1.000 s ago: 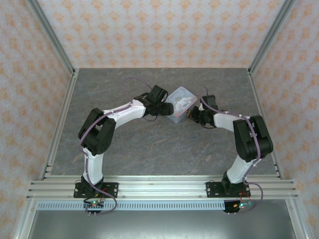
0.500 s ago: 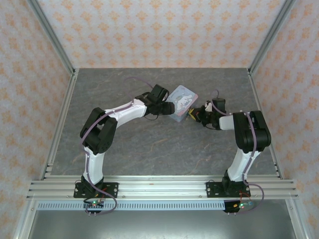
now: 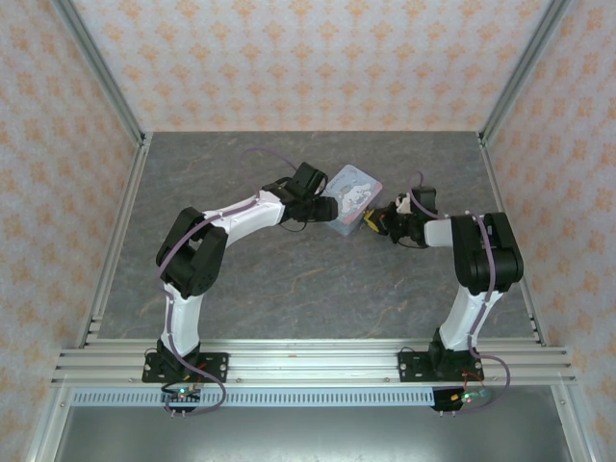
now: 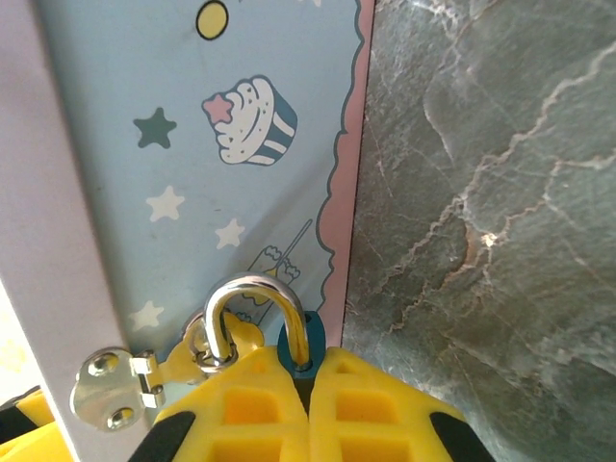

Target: Unlock a padlock with a key

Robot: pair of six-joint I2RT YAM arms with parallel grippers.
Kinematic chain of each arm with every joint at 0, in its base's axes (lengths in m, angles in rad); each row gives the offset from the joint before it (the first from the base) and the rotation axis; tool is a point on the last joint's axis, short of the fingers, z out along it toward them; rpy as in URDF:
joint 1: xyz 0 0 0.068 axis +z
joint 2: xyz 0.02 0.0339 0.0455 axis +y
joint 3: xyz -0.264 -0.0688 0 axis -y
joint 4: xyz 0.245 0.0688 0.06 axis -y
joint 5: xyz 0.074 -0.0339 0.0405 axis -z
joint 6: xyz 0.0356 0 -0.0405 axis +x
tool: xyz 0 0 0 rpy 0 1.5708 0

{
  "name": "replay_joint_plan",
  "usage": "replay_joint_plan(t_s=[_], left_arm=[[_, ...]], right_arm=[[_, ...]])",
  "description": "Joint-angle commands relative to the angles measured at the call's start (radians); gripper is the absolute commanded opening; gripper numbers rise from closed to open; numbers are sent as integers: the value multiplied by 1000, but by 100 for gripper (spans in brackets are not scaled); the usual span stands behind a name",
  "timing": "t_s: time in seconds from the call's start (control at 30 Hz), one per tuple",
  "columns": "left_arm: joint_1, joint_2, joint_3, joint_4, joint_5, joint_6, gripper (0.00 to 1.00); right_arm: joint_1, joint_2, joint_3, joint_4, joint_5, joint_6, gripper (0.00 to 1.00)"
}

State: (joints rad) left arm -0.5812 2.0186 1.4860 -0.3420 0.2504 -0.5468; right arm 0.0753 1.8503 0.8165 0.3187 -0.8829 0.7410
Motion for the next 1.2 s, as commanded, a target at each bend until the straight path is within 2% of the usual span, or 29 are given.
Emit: replay_joint_plan(t_s=[0.0, 0.23, 0.43, 0.5, 0.6, 0.7, 0.83, 1.03, 1.17], left_arm=[[8, 111, -61, -276, -101, 50, 57], [7, 119, -56, -287, -104, 58, 56], [7, 125, -52, -295, -103, 59, 55], [7, 128, -51, -297, -103, 59, 54], [6, 136, -46, -299, -100, 60, 53], [3, 145, -38, -305, -99, 61, 53], [-3, 145, -37, -303, -99, 55, 53], [-3, 112, -41, -284, -62, 57, 58], [-3, 67, -46, -262, -19, 55, 66]], right_arm=[[-33, -6, 31, -130, 165, -41, 0], [-8, -53, 76, -296, 316, -109, 0], [20, -40, 187, -456, 432, -171, 0], [24, -43, 230, -515, 520, -185, 0], [43, -40, 283, -543, 573, -241, 0], [52, 13, 346, -585, 543, -334, 0], [47, -4, 305, -559, 518, -327, 0], [46, -139, 165, -495, 446, -249, 0], [46, -242, 43, -460, 460, -200, 0]])
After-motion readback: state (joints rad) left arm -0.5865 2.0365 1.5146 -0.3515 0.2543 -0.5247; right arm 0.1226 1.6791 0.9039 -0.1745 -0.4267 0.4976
